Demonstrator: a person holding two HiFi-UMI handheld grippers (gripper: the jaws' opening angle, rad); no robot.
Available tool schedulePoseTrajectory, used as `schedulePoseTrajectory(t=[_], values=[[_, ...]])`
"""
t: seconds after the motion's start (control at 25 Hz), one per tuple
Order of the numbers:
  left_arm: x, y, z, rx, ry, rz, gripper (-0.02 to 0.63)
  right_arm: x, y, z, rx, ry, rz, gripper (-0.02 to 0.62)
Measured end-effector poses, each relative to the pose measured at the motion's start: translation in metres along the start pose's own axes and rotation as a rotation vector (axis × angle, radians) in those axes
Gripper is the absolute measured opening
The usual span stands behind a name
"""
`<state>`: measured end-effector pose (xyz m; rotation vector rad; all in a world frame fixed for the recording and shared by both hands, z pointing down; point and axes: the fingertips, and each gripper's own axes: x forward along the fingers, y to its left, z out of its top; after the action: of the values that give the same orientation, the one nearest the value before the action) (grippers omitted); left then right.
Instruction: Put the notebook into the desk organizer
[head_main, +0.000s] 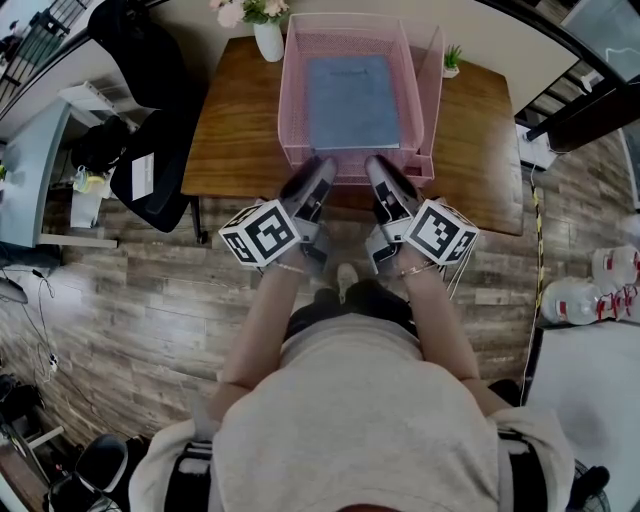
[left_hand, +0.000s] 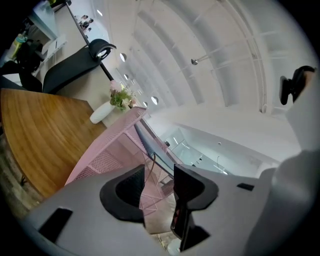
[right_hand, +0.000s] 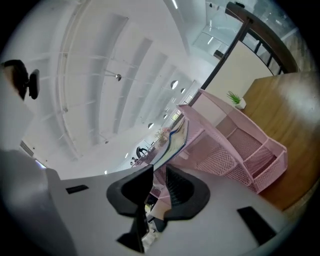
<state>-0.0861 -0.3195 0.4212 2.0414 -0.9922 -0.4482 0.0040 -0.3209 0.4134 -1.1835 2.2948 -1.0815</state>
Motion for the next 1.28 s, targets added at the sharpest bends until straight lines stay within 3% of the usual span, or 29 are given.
schedulePoseTrajectory(t=[0.24,0.72,0.88,1.28], values=[[-0.011,-0.006,-0.003,0.029,0.014,-0.004,0.181,-0.004,0.012,-0.006,-0.036,0.021,0.027,0.074],[-0.015,-0.026,-0.014,0.188,0.076,-0.038,0.179,-0.011,0.025,-0.013,-0.207,0.065,0.023,0.067],[-0.016,-0.032,-0.014,0.226,0.077,-0.060,0.140,-0.012,0.025,-0.014,-0.242,0.067,0.014,0.057],[-0.014,-0.037,-0.020,0.386,0.108,-0.041,0.105,-0.014,0.030,-0.028,-0.583,0.163,-0.023,0.043]])
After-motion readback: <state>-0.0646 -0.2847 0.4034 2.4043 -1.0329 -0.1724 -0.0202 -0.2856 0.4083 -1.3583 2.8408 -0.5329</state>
